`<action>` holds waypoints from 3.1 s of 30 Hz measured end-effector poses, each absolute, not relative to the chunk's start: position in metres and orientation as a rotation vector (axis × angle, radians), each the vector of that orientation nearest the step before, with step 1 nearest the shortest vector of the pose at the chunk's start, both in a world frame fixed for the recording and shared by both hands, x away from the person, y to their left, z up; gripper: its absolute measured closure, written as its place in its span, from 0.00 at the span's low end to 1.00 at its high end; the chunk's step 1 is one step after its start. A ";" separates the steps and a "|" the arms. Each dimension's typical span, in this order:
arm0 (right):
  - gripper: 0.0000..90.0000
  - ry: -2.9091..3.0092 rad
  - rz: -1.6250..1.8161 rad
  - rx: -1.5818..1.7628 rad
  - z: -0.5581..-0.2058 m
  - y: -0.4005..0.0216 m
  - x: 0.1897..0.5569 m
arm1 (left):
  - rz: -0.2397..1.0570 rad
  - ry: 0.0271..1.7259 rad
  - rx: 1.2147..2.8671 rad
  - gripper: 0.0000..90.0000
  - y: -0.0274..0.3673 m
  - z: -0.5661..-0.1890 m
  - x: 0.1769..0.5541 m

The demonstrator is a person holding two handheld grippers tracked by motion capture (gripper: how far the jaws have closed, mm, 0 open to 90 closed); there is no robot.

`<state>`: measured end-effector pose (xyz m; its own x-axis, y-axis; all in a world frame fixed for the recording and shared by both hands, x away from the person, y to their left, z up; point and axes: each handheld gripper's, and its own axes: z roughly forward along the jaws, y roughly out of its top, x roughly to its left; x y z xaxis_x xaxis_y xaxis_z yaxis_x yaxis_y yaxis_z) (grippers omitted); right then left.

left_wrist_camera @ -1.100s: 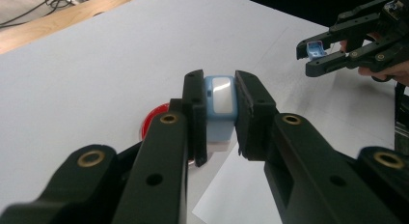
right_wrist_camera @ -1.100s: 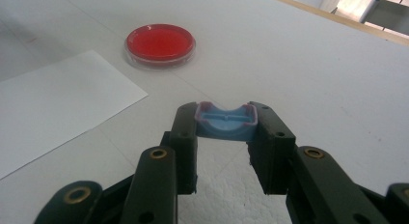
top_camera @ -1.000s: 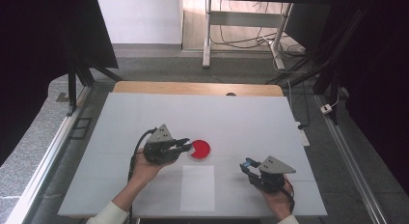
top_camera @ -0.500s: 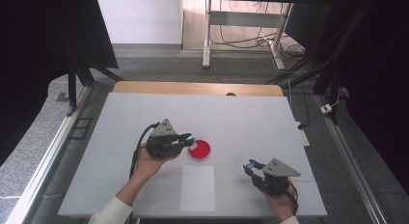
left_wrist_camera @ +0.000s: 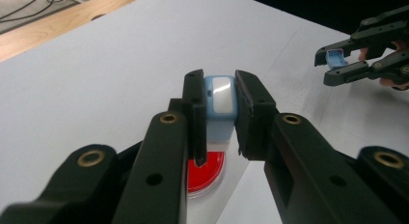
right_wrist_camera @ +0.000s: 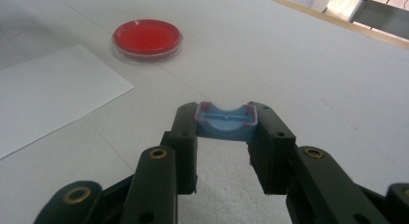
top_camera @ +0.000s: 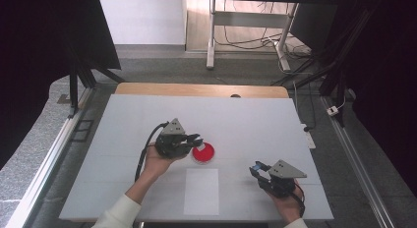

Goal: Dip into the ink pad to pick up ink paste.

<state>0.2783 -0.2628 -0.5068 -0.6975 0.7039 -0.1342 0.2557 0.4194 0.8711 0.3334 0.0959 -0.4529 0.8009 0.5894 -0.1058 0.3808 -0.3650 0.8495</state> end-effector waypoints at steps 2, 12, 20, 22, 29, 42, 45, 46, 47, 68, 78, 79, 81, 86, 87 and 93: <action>0.72 2.199 1.208 0.808 -0.507 -0.262 0.278 | 0.269 0.727 2.013 0.84 0.093 -0.457 0.335; 0.72 2.192 1.208 0.821 -0.507 -0.266 0.280 | 0.281 0.745 2.067 0.84 0.085 -0.472 0.343; 0.72 2.190 1.201 0.826 -0.508 -0.268 0.281 | 0.284 0.750 2.083 0.84 0.082 -0.478 0.348; 0.72 2.190 1.201 0.827 -0.508 -0.269 0.280 | 0.293 0.747 2.087 0.84 0.080 -0.479 0.348; 0.72 2.187 1.193 0.838 -0.508 -0.271 0.279 | 0.317 0.742 2.117 0.84 0.073 -0.486 0.352; 0.72 2.184 1.188 0.843 -0.508 -0.273 0.279 | 0.320 0.755 2.137 0.84 0.070 -0.496 0.358; 0.72 2.184 1.190 0.839 -0.508 -0.273 0.279 | 0.321 0.756 2.139 0.84 0.070 -0.496 0.358; 0.72 2.183 1.190 0.838 -0.508 -0.273 0.279 | 0.322 0.756 2.139 0.84 0.070 -0.496 0.358; 0.72 2.181 1.195 0.838 -0.508 -0.273 0.279 | 0.323 0.754 2.138 0.84 0.070 -0.496 0.358; 0.72 2.185 1.186 0.836 -0.509 -0.272 0.279 | 0.360 0.754 2.188 0.84 0.062 -0.500 0.356; 0.72 2.189 1.187 0.832 -0.509 -0.271 0.279 | 0.358 0.766 2.199 0.84 0.061 -0.501 0.357; 0.72 2.189 1.186 0.832 -0.509 -0.271 0.278 | 0.365 0.764 2.203 0.84 0.060 -0.501 0.356; 0.72 2.189 1.186 0.832 -0.509 -0.271 0.278 | 0.371 0.762 2.205 0.84 0.059 -0.501 0.355; 0.72 2.188 1.182 0.833 -0.509 -0.270 0.278 | 0.388 0.756 2.205 0.84 0.059 -0.502 0.353; 0.72 2.189 1.187 0.831 -0.509 -0.270 0.278 | 0.389 0.762 2.194 0.84 0.059 -0.503 0.352; 0.72 2.189 1.188 0.830 -0.509 -0.270 0.277 | 0.411 0.745 2.213 0.84 0.057 -0.502 0.351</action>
